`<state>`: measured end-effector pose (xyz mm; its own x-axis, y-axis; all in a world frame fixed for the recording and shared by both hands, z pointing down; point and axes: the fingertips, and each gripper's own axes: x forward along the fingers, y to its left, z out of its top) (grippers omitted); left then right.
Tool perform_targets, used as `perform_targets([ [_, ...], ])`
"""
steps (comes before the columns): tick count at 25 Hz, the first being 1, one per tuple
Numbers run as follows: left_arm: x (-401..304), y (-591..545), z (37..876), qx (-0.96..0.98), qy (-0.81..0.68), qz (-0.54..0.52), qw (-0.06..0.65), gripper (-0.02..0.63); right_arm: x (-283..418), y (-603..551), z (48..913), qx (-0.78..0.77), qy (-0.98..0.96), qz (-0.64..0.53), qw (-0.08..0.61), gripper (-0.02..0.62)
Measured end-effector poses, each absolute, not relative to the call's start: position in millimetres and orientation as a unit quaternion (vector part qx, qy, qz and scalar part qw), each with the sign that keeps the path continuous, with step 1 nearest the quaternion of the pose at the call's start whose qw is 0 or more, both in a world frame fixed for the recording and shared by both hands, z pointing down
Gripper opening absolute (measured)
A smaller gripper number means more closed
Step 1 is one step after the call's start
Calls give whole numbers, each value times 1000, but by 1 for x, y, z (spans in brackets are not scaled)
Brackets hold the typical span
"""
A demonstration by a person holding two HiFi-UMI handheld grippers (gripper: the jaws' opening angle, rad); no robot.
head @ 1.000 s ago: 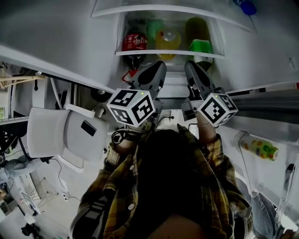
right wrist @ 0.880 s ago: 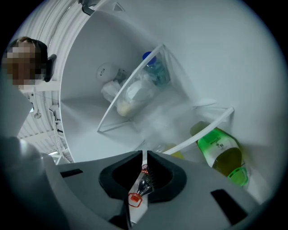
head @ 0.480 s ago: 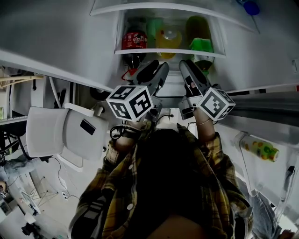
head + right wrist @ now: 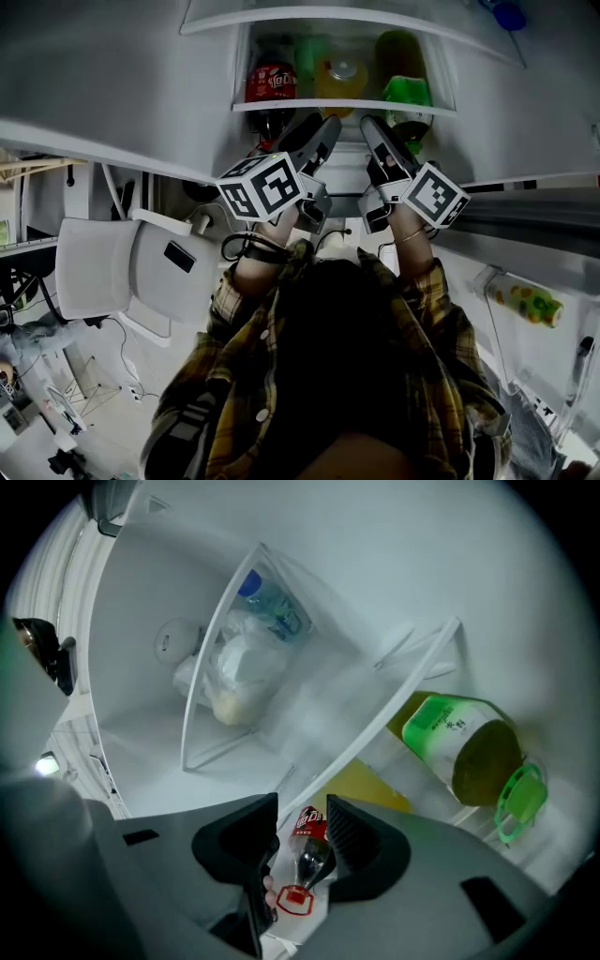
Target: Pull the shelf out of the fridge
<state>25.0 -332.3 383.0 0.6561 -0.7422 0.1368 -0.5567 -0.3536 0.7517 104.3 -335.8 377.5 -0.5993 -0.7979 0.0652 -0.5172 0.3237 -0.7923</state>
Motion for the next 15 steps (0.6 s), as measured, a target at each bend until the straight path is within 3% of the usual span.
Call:
perform_targets([
  [15,25,-375,381,784,-417,-161,430,160,109,-376,380,-414,763,-445,222,150],
])
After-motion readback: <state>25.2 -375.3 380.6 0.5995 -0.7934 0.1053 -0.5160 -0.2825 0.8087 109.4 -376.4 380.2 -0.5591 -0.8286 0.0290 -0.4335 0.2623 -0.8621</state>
